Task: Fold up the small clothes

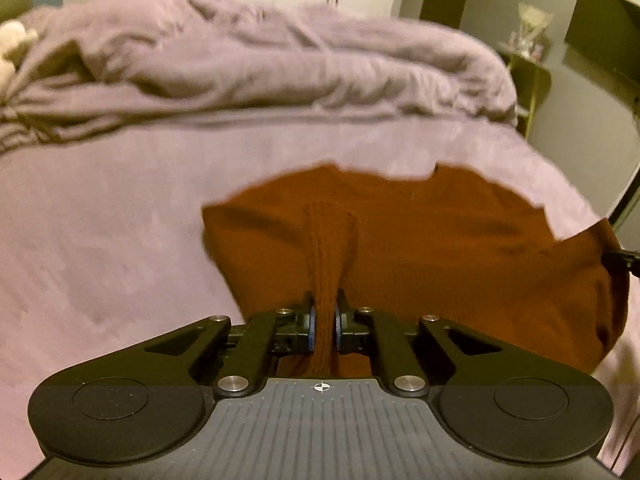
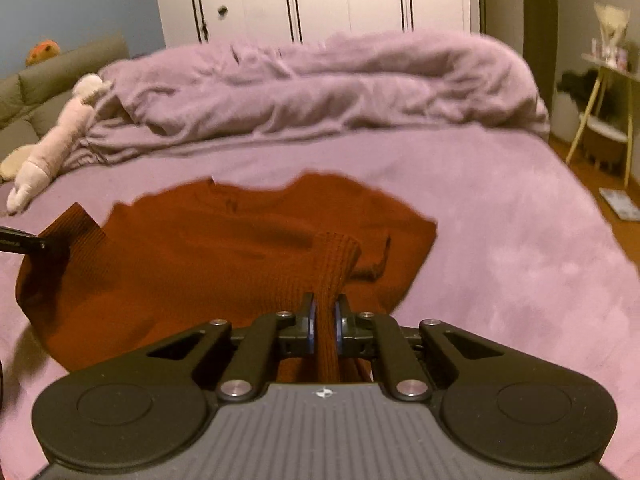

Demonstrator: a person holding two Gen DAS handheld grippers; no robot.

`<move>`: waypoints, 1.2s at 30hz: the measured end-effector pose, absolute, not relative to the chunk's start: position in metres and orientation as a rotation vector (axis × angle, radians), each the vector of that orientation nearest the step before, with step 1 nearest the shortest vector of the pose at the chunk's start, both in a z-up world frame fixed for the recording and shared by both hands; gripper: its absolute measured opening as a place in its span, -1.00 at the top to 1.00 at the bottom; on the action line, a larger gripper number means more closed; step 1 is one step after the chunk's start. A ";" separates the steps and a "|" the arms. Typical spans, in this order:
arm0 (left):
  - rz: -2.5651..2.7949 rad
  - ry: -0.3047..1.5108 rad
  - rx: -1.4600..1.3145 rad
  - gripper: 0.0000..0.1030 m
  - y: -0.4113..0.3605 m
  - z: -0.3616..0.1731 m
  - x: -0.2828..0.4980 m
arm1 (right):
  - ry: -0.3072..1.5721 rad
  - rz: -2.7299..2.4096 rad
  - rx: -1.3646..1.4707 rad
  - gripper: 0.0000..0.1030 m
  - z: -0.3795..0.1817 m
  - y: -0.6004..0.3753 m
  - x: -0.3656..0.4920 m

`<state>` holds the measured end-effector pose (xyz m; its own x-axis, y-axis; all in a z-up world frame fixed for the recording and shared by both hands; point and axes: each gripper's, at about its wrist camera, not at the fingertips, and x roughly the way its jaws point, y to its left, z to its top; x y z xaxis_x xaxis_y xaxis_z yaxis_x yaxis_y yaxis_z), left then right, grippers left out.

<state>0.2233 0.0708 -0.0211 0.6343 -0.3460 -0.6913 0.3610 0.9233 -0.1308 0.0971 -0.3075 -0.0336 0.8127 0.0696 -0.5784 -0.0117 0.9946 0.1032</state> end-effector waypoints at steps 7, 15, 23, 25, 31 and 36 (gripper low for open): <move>-0.297 0.617 -0.006 0.87 0.084 0.036 0.244 | 0.513 -0.014 0.057 0.85 0.003 -0.308 0.126; -0.276 0.846 -0.153 0.46 0.093 -0.024 0.310 | 0.653 -0.099 0.095 0.92 -0.036 -0.316 0.202; -0.350 0.913 -0.007 -0.18 0.075 -0.070 0.294 | 0.715 -0.025 0.105 0.18 -0.066 -0.317 0.184; -0.352 0.925 -0.007 -0.18 0.072 -0.074 0.295 | 0.740 -0.006 0.149 0.07 -0.072 -0.319 0.186; -0.331 0.909 -0.010 0.43 0.071 -0.075 0.294 | 0.766 0.011 0.090 0.02 -0.082 -0.307 0.192; -0.337 0.890 0.022 0.76 0.065 -0.071 0.291 | 0.785 0.054 0.021 0.82 -0.083 -0.292 0.192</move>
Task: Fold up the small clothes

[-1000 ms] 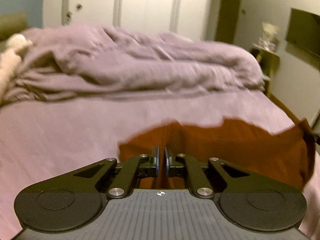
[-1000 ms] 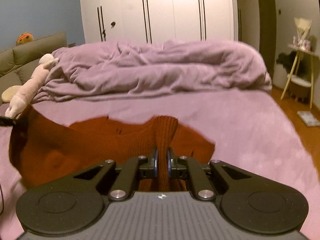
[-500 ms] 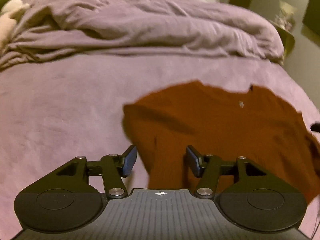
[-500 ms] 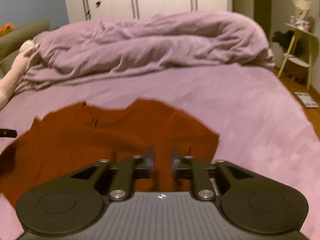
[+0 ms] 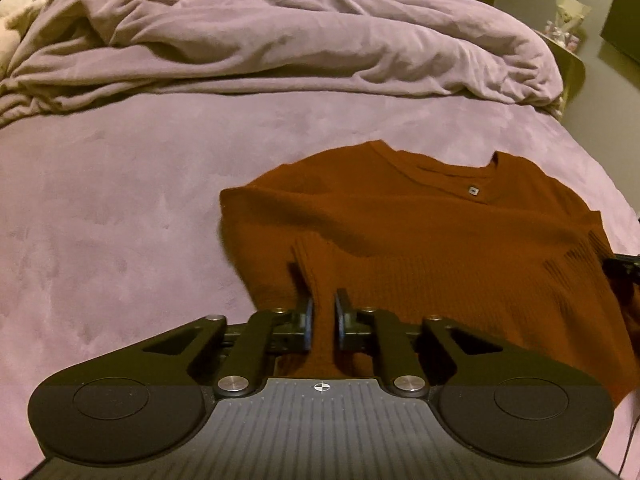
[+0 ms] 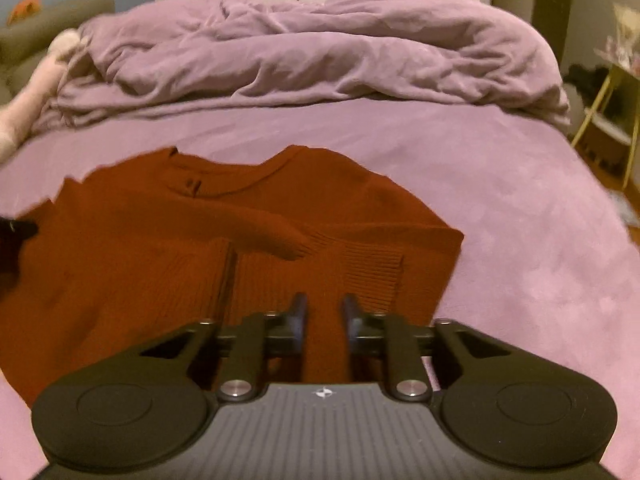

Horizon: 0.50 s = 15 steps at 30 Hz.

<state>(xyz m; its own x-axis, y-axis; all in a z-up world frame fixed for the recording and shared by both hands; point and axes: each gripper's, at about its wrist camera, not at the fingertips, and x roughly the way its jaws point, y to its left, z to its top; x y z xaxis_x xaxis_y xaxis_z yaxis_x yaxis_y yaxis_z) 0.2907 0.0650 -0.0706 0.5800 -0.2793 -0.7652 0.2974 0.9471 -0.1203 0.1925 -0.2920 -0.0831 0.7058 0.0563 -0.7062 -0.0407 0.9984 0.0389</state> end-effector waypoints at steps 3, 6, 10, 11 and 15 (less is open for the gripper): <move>-0.359 0.880 0.038 0.73 0.059 -0.070 0.288 | 0.791 0.066 -0.029 0.81 -0.084 -0.284 0.195; -0.348 0.894 0.051 0.46 0.056 -0.073 0.290 | 0.804 0.042 -0.039 0.69 -0.085 -0.282 0.199; -0.357 0.916 0.032 0.44 0.059 -0.079 0.293 | 0.826 0.030 0.000 0.67 -0.087 -0.287 0.205; -0.357 0.922 0.032 0.45 0.058 -0.080 0.294 | 0.836 0.028 0.005 0.66 -0.088 -0.288 0.207; -0.343 0.902 0.038 0.75 0.057 -0.078 0.292 | 0.832 0.031 0.007 0.83 -0.091 -0.286 0.209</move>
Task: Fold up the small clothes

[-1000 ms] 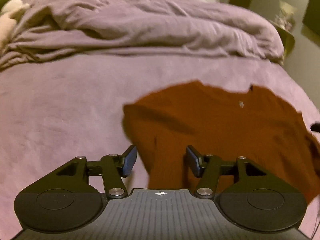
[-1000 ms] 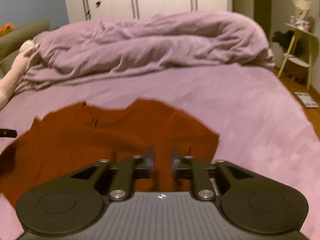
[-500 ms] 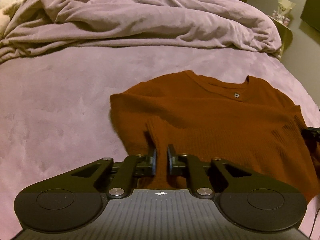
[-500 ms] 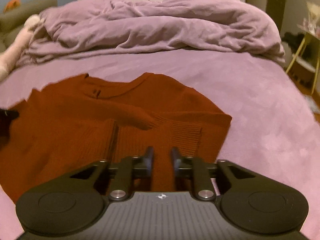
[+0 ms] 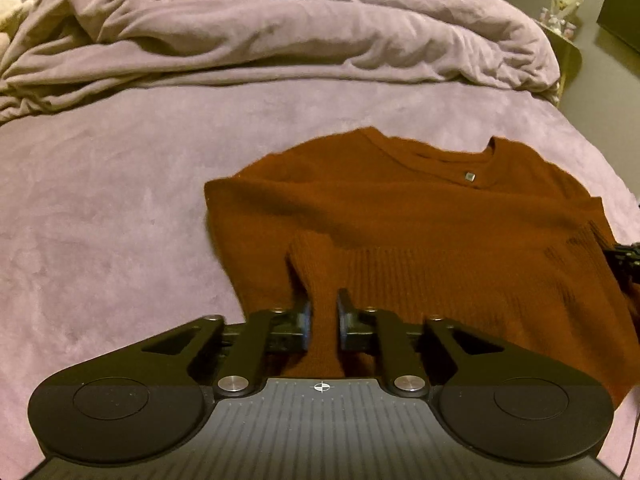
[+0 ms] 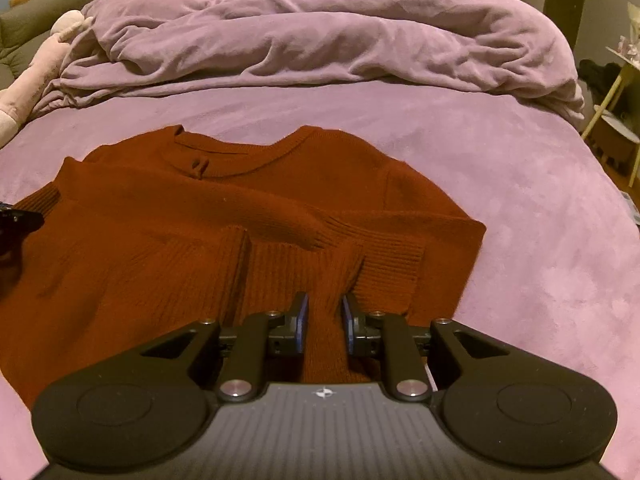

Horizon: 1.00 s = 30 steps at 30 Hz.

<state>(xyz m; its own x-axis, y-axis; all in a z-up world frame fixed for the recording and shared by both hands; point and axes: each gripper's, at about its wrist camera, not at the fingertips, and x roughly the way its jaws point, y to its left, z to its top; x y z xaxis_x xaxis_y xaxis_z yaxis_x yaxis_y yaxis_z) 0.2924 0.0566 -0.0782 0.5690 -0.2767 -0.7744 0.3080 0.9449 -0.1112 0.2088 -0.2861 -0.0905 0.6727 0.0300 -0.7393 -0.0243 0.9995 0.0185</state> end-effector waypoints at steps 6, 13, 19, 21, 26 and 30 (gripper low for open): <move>-0.366 0.785 0.023 0.78 0.060 -0.036 0.275 | 0.685 -0.004 -0.071 0.86 -0.062 -0.277 0.184; -0.284 0.577 0.097 0.78 0.052 0.029 0.304 | 0.498 -0.135 -0.129 0.87 -0.008 -0.288 0.204; -0.131 0.575 0.194 0.85 0.030 0.001 0.358 | 0.555 -0.224 -0.163 0.86 -0.026 -0.293 0.273; -0.132 0.637 0.173 0.85 0.029 -0.018 0.370 | 0.602 -0.233 -0.166 0.86 -0.043 -0.292 0.287; -0.128 0.716 0.217 0.83 0.030 -0.058 0.371 | 0.667 -0.258 -0.170 0.86 -0.076 -0.292 0.299; -0.128 0.741 0.154 0.02 0.048 -0.065 0.365 | 0.655 -0.254 -0.117 0.81 -0.074 -0.299 0.290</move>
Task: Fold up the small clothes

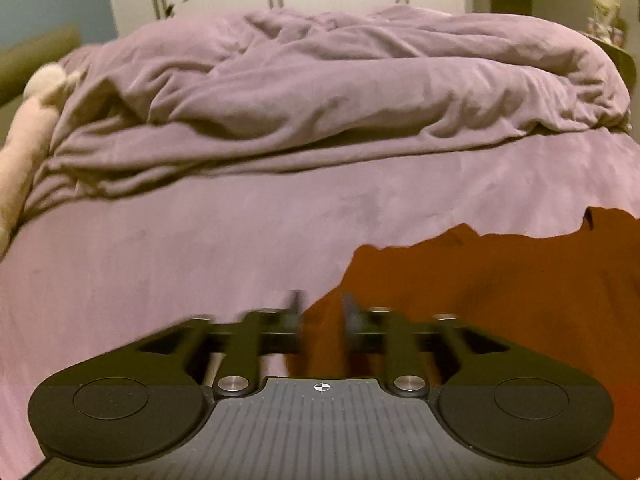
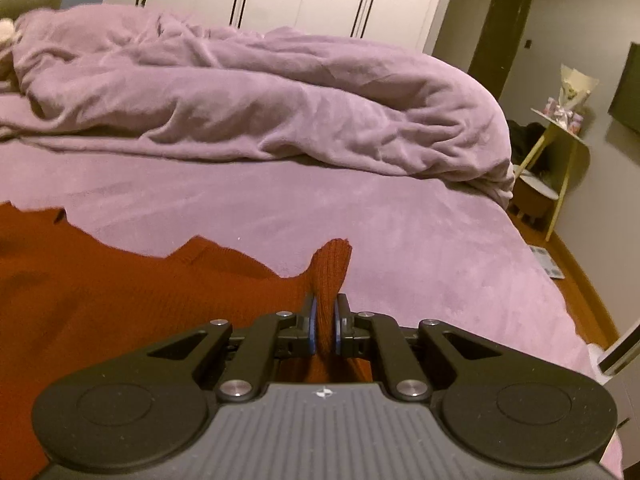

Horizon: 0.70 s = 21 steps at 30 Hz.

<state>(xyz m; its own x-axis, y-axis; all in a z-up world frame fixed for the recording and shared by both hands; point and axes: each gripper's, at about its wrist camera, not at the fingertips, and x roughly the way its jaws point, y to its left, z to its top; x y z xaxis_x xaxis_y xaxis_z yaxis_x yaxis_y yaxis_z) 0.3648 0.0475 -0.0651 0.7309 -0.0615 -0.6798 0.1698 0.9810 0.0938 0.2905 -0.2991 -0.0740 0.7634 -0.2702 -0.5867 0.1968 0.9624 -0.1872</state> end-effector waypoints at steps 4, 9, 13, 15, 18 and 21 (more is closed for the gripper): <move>-0.149 0.760 0.128 -0.05 0.057 -0.068 0.356 | 0.697 -0.226 -0.040 0.53 -0.077 -0.310 0.286; -0.165 0.787 0.146 -0.22 0.053 -0.075 0.355 | 0.747 -0.183 0.024 0.50 -0.087 -0.312 0.284; -0.163 0.804 0.196 0.77 0.042 -0.083 0.358 | 0.749 -0.166 0.006 0.85 -0.089 -0.308 0.285; -0.141 0.769 0.210 0.88 0.039 -0.082 0.355 | 0.713 -0.196 -0.069 0.88 -0.086 -0.300 0.284; -0.064 0.684 0.222 0.97 0.038 -0.076 0.349 | 0.612 -0.257 -0.180 1.00 -0.073 -0.287 0.285; -0.019 0.673 0.204 0.96 0.045 -0.073 0.353 | 0.538 -0.303 -0.220 1.00 -0.063 -0.286 0.288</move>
<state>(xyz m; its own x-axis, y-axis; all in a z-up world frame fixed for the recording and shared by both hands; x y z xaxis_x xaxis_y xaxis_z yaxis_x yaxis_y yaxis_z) 0.3527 0.0450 -0.0729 0.7825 0.0484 -0.6208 0.0835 0.9798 0.1816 0.2878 -0.2855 -0.0629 0.8159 -0.3388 -0.4685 0.2244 0.9324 -0.2834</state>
